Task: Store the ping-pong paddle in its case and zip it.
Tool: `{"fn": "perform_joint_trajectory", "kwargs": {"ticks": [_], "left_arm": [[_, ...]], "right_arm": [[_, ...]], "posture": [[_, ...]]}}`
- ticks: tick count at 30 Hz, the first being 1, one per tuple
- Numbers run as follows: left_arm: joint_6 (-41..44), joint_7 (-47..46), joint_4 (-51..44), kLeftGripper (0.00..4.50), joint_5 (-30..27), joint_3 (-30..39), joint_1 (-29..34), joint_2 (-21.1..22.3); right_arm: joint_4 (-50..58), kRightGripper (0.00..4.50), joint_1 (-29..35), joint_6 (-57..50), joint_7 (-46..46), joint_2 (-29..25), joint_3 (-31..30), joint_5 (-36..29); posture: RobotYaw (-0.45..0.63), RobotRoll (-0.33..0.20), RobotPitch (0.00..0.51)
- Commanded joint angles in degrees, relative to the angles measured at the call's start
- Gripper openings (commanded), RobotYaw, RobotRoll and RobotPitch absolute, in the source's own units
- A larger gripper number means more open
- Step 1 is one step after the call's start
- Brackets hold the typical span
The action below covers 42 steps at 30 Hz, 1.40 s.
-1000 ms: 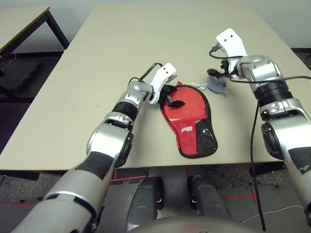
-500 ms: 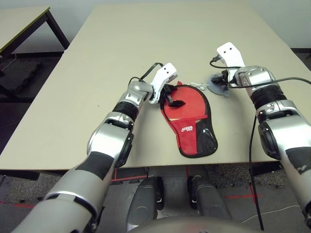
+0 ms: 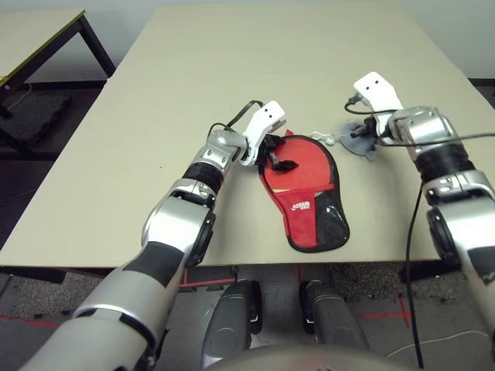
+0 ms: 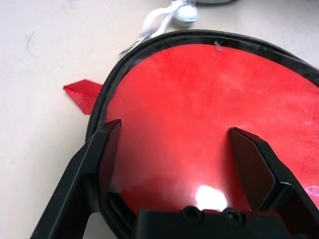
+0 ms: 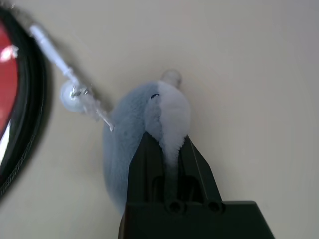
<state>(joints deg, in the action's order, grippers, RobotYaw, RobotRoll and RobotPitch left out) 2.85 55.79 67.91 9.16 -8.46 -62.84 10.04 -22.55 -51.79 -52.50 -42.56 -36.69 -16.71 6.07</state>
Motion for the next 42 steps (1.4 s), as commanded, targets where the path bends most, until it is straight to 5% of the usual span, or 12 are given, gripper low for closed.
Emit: {"fn": "perform_joint_trajectory", "kwargs": {"ticks": [1, 10, 30, 42], "left_arm": [[0.91, -0.31, 2.23, 4.5, 1.57, -1.64, 1.45, 0.4], [0.79, -0.3, 2.56, 4.5, 1.67, -1.83, 1.37, -0.09], [-0.18, -0.87, 3.8, 4.5, 2.01, -1.88, 0.52, -0.68], [-0.45, -0.92, 4.0, 4.5, 1.93, -2.04, 0.83, -0.81]], "right_arm": [[10.31, 0.07, 5.68, -7.94, -3.78, -5.15, -2.31, -0.29], [30.77, 0.07, 14.33, -18.49, -7.63, -15.33, -1.19, -4.87], [67.87, 0.07, 39.65, -39.5, -10.86, -32.36, 10.6, -29.75], [73.62, 0.06, 44.6, -39.95, -9.37, -34.86, 15.64, -38.63]], "posture": [[-0.12, 0.0, 0.125], [-0.15, 0.0, 0.13], [-0.21, 0.0, 0.123], [-0.21, 0.0, 0.125]]}}
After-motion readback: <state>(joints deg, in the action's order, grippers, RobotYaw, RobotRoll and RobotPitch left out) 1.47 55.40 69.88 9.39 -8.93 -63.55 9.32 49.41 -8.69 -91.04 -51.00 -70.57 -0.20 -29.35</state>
